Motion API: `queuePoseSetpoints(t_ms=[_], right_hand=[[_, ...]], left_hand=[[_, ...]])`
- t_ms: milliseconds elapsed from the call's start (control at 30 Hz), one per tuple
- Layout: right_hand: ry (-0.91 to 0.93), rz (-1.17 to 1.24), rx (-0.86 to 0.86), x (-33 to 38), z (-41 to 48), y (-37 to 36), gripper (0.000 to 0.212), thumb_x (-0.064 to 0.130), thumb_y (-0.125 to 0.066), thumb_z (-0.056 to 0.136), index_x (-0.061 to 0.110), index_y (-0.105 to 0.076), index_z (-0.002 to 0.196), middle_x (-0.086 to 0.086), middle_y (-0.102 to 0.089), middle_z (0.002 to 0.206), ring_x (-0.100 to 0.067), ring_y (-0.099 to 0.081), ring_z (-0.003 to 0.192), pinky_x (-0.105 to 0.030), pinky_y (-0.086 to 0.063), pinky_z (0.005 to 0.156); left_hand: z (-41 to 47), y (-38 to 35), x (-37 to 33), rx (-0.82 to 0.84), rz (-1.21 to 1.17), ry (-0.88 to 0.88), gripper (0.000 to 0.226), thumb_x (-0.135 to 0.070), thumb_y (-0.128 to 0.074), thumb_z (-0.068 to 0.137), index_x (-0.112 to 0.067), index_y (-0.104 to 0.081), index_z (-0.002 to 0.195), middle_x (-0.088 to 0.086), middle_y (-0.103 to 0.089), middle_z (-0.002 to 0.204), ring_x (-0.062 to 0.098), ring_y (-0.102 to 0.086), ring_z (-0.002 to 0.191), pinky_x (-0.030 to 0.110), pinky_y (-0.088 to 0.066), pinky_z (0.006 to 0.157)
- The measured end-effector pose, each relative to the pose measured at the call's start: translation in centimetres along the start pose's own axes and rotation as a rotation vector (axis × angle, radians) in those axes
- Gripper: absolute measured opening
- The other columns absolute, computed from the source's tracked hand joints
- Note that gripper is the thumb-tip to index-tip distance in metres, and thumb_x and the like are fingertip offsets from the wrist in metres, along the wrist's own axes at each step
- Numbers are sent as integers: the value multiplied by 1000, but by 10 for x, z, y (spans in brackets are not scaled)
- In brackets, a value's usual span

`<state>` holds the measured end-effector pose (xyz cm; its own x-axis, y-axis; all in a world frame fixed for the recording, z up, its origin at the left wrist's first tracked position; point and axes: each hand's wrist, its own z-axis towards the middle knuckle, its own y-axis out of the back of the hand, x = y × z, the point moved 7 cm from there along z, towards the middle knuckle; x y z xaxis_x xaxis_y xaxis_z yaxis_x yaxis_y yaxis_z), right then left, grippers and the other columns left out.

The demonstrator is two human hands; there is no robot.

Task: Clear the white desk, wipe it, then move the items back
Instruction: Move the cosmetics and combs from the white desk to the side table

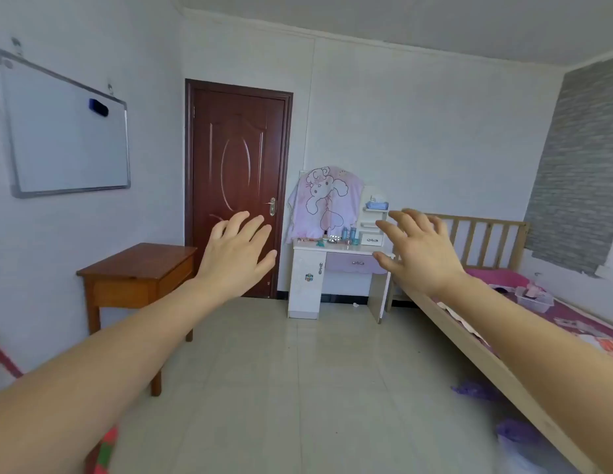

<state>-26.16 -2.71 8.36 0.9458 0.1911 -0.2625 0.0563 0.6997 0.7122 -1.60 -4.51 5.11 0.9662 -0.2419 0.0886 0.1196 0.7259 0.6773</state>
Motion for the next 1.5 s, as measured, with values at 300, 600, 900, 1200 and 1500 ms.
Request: queuePoseSetpoints(t_ms=[300, 600, 900, 1200, 1500], right_hand=[[-13, 0, -93, -73, 76, -58, 53, 40, -51, 89, 15, -42, 135, -10, -38, 143, -26, -28, 134, -45, -19, 104], [44, 61, 52, -90, 139, -207, 56, 44, -45, 90, 20, -33, 139, -5, -30, 148, -22, -21, 137, -41, -16, 105], [37, 41, 51, -116, 251, -320, 54, 42, -45, 91, 19, -34, 139, -6, -32, 147, -23, -23, 137, -42, -16, 106], [38, 25, 107, -153, 336, -435, 54, 39, -47, 91, 17, -35, 139, -8, -32, 147, -23, -23, 137, -43, -17, 106], [-39, 57, 35, -235, 422, -542, 50, 34, -51, 89, 15, -42, 135, -9, -39, 143, -26, -30, 134, -43, -20, 103]], left_hand=[[113, -61, -29, -121, -4, -20, 48, -36, -40, 93, -10, -45, 133, 8, -41, 143, 27, -26, 135, 42, -20, 106], [160, -189, -18, 17, 31, -7, 49, -38, -39, 93, -11, -45, 134, 8, -41, 143, 27, -27, 136, 43, -23, 107], [259, -303, 42, 2, 39, 34, 49, -38, -39, 93, -12, -44, 134, 7, -40, 144, 27, -26, 136, 44, -22, 108], [359, -433, 44, 48, -78, -53, 71, -47, -15, 83, -5, -52, 126, 12, -49, 135, 30, -36, 130, 45, -30, 101], [469, -560, 34, 16, -106, -82, 48, -33, -44, 87, 0, -57, 119, 17, -54, 129, 35, -43, 125, 47, -35, 97]])
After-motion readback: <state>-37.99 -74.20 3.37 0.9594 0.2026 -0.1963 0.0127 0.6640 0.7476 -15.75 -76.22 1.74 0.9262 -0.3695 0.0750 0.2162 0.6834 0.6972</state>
